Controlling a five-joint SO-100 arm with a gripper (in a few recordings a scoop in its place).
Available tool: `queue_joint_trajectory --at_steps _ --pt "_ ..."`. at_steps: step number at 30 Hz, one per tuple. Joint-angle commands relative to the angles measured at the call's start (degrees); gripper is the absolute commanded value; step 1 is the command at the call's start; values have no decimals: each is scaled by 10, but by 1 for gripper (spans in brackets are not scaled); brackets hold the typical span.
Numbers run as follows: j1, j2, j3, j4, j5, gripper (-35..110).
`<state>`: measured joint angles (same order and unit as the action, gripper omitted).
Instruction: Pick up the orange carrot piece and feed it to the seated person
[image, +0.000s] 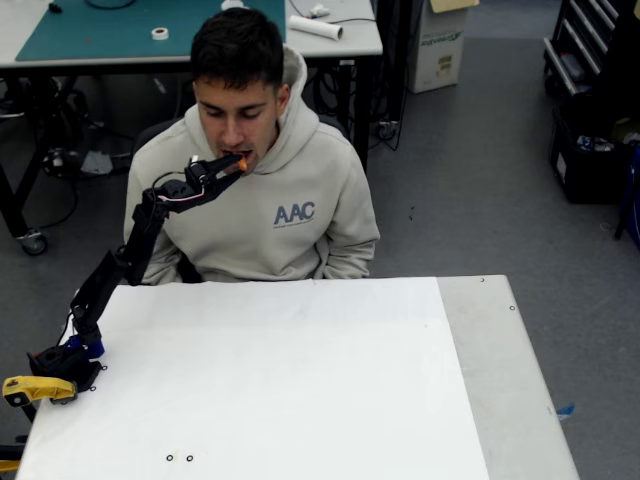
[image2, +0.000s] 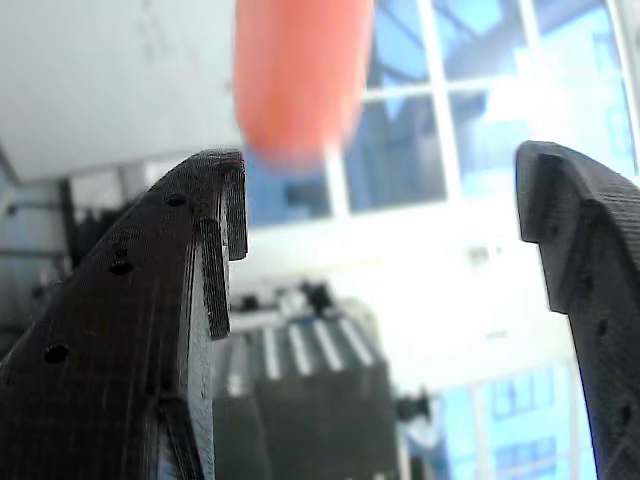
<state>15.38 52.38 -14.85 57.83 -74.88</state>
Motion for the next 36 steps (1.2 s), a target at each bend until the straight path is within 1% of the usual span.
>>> queue_joint_trajectory --at_steps 1,8,12,15,21,25,31,36 --pt "32 75 -44 -5 -6 22" --pt "95 74 -44 1 -3 21" --pt "134 69 -43 1 0 18" --pt "168 66 -43 1 1 12" --pt "228 63 -34 2 2 -3" --pt "258 47 -34 3 2 -1" --pt "280 0 -34 3 3 -2" --pt "323 -24 -33 4 4 -2"
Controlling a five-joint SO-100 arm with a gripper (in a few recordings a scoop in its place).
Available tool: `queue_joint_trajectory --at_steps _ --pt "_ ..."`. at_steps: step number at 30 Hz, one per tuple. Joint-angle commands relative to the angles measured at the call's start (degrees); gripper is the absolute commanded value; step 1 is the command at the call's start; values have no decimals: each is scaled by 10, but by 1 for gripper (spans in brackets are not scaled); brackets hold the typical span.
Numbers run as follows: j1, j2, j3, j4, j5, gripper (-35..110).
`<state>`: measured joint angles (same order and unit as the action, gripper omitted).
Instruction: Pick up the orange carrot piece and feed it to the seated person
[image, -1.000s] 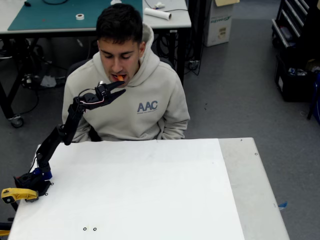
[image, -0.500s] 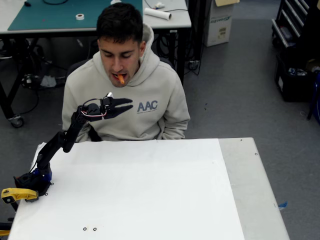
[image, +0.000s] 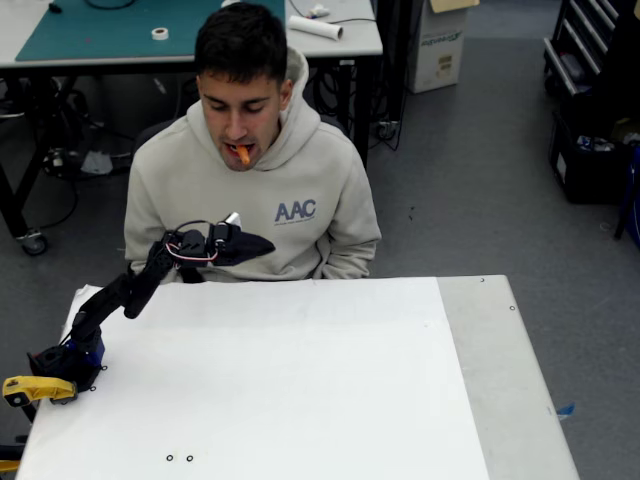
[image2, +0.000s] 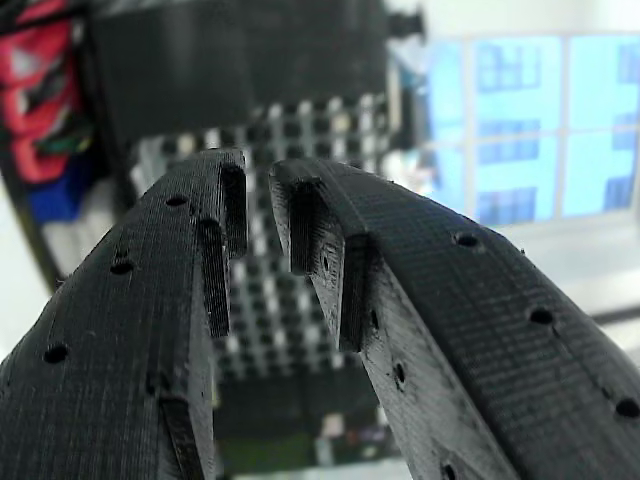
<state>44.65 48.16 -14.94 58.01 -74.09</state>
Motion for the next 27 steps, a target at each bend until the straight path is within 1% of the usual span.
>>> queue_joint_trajectory --at_steps 1,7,10,13,21,24,27 --pt "40 14 -33 2 -4 -2" --pt "104 -53 -33 2 -4 -2" --pt "132 -89 -33 2 36 -2" --pt "152 -105 -33 2 124 -2" --pt "173 -108 -32 3 418 -2" --pt "178 -108 -32 3 504 -2" --pt "183 -104 -32 27 562 -2"
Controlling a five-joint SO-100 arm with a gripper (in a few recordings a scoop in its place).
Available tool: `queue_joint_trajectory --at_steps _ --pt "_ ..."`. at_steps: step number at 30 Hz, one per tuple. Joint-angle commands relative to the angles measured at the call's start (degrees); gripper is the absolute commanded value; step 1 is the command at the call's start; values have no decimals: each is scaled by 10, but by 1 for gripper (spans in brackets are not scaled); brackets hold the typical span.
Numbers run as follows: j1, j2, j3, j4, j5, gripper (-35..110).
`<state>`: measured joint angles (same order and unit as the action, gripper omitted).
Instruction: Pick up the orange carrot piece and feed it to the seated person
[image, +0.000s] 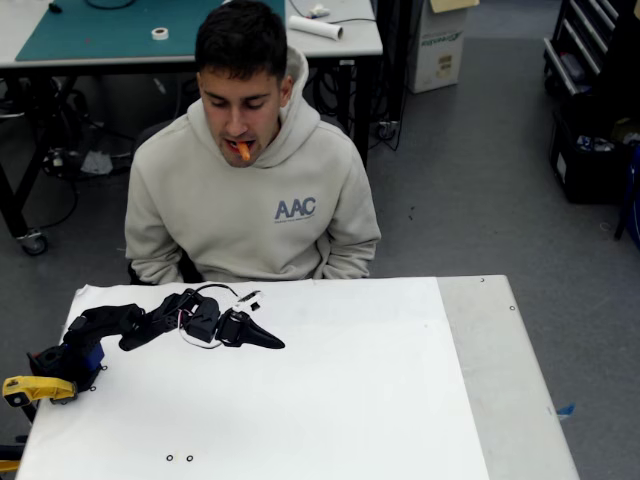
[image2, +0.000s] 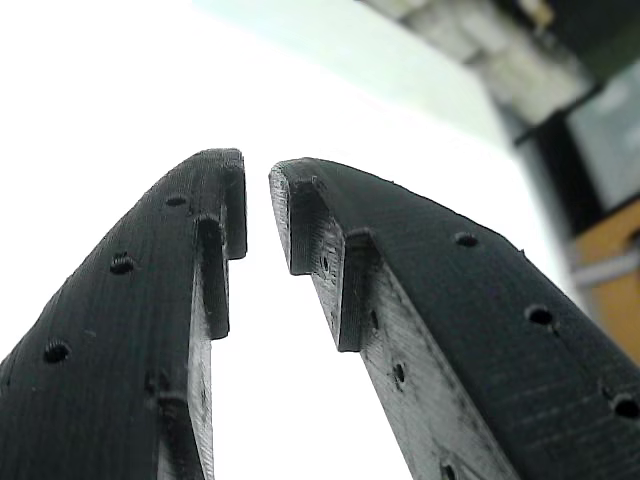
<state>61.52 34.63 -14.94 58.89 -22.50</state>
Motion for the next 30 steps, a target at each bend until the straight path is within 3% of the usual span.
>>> queue_joint_trajectory --at_steps 1,6,12,30 --pt "14 38 -31 38 60 -2" --pt "5 110 18 187 94 -2" --pt "-25 235 190 316 142 -2" --pt "-179 533 728 333 271 -2"
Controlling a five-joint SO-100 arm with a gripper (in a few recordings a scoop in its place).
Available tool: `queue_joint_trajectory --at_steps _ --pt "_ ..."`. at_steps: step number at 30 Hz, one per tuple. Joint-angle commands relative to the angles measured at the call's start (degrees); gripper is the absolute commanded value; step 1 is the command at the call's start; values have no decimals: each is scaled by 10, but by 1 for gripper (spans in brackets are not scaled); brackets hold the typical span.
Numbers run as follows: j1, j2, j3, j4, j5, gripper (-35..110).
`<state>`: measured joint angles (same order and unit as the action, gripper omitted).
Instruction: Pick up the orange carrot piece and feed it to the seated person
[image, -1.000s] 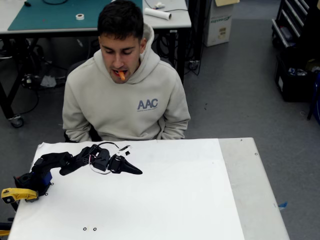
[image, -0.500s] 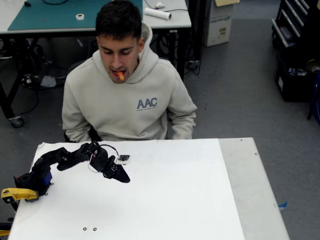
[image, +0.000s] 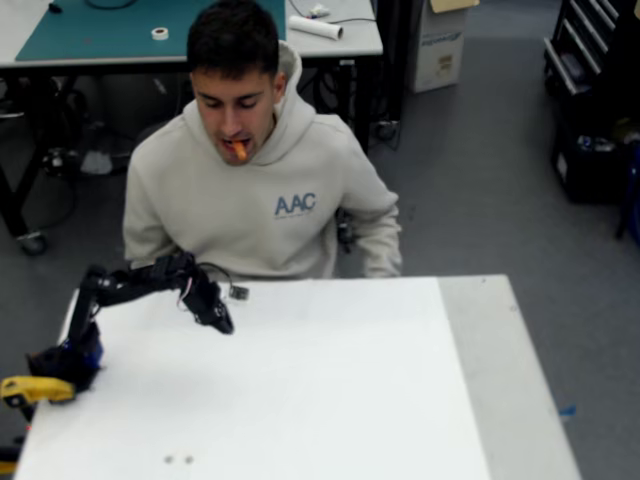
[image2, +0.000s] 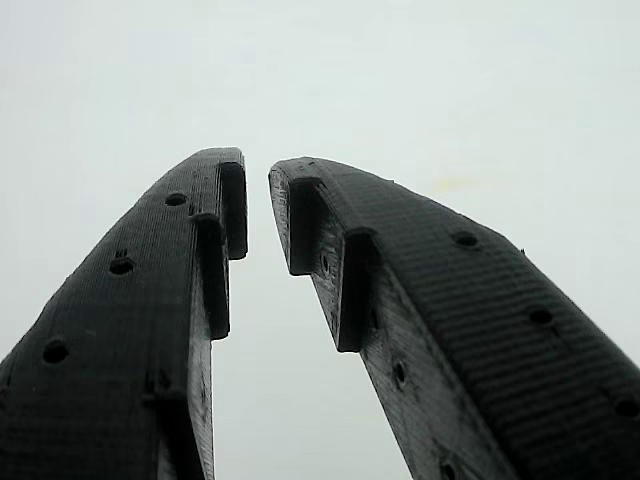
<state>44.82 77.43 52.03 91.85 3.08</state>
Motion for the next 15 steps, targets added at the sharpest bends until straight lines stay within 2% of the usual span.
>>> queue_joint_trajectory --at_steps 1,15 --pt "-19 115 80 4 18 -2" --pt "-76 293 408 3 32 -2"
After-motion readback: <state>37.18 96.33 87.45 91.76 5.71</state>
